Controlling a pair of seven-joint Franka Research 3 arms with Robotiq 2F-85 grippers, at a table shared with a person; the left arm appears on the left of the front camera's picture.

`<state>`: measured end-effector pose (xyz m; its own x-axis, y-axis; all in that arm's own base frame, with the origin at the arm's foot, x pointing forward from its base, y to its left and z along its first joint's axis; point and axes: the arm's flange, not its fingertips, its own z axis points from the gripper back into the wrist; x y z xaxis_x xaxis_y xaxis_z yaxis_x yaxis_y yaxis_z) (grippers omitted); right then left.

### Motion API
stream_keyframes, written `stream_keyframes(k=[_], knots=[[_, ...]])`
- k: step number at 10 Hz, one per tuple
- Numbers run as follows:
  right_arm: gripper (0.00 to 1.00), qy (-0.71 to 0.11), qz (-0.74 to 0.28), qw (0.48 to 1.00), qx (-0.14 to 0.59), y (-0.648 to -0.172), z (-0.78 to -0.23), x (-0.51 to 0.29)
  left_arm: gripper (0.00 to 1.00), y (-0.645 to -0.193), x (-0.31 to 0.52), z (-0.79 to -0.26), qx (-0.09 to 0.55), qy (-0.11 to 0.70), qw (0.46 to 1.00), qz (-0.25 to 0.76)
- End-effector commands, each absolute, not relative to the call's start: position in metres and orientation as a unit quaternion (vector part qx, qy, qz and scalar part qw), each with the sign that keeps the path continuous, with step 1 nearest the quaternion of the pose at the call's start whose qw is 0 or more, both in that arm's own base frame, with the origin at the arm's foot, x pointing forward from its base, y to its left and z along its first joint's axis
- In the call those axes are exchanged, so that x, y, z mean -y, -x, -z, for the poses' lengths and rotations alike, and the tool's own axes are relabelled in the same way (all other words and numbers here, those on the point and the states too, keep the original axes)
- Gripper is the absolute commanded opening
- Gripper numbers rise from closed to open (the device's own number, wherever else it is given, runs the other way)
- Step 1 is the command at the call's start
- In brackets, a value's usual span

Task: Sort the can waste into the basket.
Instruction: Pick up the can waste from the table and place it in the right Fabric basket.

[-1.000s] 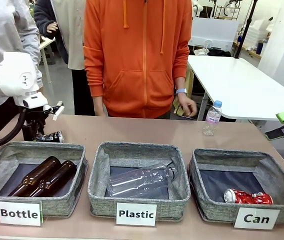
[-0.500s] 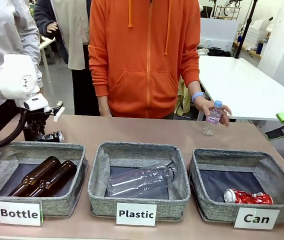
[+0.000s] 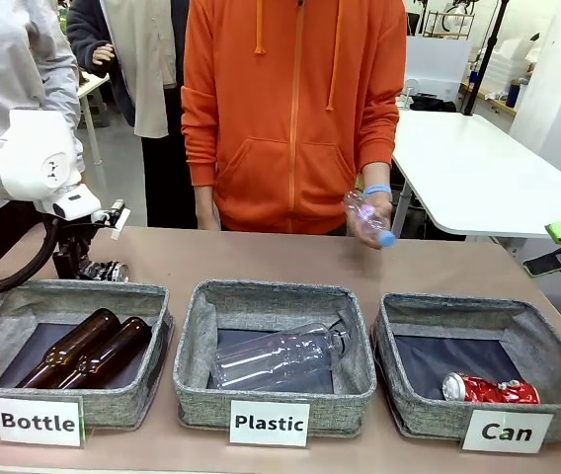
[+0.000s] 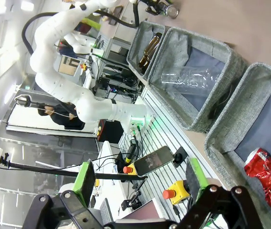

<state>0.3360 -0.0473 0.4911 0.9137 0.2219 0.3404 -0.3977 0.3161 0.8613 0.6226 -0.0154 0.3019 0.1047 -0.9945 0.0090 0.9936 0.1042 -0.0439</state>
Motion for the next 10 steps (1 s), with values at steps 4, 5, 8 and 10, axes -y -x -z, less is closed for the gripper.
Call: stream_keyframes(k=[4, 5, 8, 10], knots=[[1.0, -0.55, -0.203, 0.806, 0.08, -0.335, -0.491, 0.051, 0.06, -0.618, 0.017, -0.296, -0.023, 0.004, 0.746, 0.665], [1.0, -0.55, -0.203, 0.806, 0.08, -0.335, -0.491, 0.051, 0.0, -0.618, 0.017, -0.295, -0.023, 0.004, 0.746, 0.666], [1.0, -0.55, -0.203, 0.806, 0.08, -0.335, -0.491, 0.051, 0.0, -0.617, 0.015, -0.296, -0.023, 0.002, 0.748, 0.663], [1.0, -0.55, -0.203, 0.806, 0.08, -0.335, -0.491, 0.051, 0.0, -0.609, 0.005, -0.318, -0.019, 0.009, 0.744, 0.668]])
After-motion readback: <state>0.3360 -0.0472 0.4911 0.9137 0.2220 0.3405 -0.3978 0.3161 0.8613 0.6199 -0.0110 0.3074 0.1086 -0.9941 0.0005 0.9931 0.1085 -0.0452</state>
